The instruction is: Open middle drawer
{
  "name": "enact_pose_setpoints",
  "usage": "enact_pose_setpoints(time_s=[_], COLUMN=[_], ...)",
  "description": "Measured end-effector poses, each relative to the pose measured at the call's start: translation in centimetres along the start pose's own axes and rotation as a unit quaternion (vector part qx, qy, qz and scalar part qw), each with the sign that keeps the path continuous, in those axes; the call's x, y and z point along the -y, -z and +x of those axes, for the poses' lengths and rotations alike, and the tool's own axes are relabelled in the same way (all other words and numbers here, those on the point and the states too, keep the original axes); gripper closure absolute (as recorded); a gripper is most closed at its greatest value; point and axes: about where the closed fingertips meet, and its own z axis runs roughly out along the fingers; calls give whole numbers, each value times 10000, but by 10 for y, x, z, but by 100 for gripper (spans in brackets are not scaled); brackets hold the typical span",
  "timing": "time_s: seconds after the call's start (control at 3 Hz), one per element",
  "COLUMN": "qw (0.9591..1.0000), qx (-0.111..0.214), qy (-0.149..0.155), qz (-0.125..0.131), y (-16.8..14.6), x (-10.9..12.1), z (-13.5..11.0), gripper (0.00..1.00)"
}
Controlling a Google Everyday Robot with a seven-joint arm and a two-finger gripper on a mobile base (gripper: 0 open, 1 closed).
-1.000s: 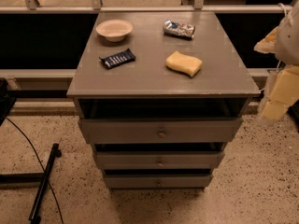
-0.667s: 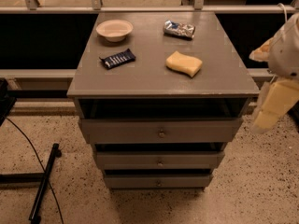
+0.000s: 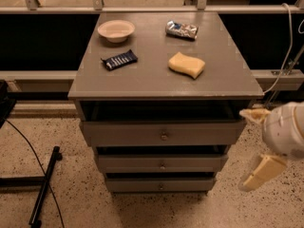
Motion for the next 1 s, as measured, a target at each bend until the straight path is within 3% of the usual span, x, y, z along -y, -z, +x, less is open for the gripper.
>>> enact_pose_setpoints(time_s=[0.33, 0.67, 1.0], qw=[9988, 9990, 9954], qx=[322, 352, 583], qy=[74, 265, 314], qz=[368, -82, -697], y=[0, -22, -83], x=[7, 7, -8], z=[1, -2, 8], gripper=[0, 0, 0])
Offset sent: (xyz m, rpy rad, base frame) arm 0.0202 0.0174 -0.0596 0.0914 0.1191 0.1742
